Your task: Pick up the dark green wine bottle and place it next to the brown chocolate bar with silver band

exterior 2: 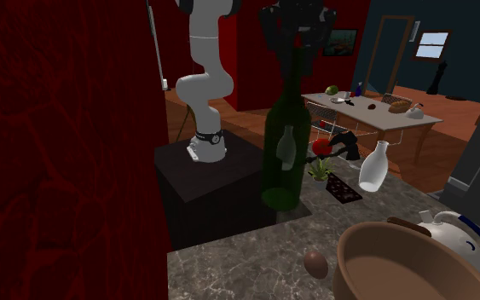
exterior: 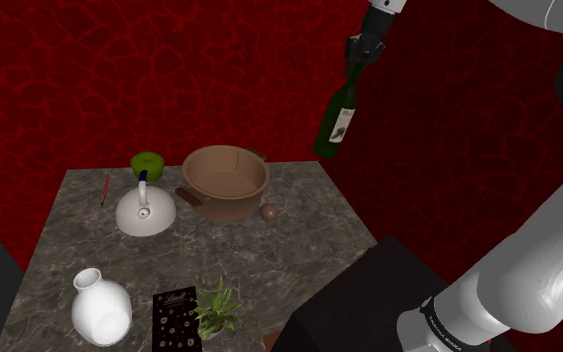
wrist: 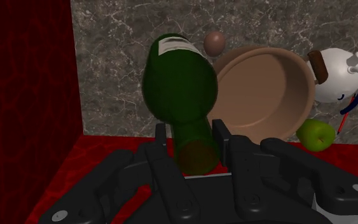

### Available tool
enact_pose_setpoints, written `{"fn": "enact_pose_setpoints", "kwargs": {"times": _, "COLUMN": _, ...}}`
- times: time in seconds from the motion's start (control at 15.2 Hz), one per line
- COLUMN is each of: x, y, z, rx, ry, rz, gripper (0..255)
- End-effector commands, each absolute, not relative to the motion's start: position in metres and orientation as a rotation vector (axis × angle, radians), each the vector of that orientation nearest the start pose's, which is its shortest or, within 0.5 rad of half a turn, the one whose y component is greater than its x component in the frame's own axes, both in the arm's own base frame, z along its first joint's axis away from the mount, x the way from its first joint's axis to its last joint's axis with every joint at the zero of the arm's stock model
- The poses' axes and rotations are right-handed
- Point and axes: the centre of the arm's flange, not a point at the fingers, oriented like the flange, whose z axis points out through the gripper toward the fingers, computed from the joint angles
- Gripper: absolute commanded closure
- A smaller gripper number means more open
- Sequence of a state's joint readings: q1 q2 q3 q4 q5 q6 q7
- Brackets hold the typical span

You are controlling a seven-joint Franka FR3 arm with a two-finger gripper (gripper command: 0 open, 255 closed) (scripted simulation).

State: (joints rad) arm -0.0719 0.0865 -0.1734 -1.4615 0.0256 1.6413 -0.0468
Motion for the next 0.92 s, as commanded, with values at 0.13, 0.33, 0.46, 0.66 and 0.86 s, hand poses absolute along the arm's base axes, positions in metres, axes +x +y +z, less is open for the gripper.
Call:
{"fn": "enact_pose_setpoints", "kwargs": {"times": 0.13, "x": 0.571, "y": -0.136, "z": 0.656, "rx": -3.126, "ry": 0.31, "rz": -0.15, "gripper": 255}}
{"fn": "enact_pose_setpoints", "kwargs": {"times": 0.33, "x": 0.571, "y": -0.136, "z": 0.672, "rx": -3.126, "ry": 0.31, "rz": -0.15, "gripper": 255}}
{"fn": "enact_pose_setpoints", "kwargs": {"times": 0.46, "x": 0.571, "y": -0.136, "z": 0.683, "rx": -3.126, "ry": 0.31, "rz": -0.15, "gripper": 255}}
{"fn": "enact_pose_setpoints", "kwargs": {"times": 0.66, "x": 0.566, "y": -0.112, "z": 0.678, "rx": -3.126, "ry": 0.31, "rz": -0.15, "gripper": 255}}
{"fn": "enact_pose_setpoints", "kwargs": {"times": 0.86, "x": 0.558, "y": -0.076, "z": 0.664, "rx": -3.126, "ry": 0.31, "rz": -0.15, "gripper": 255}}
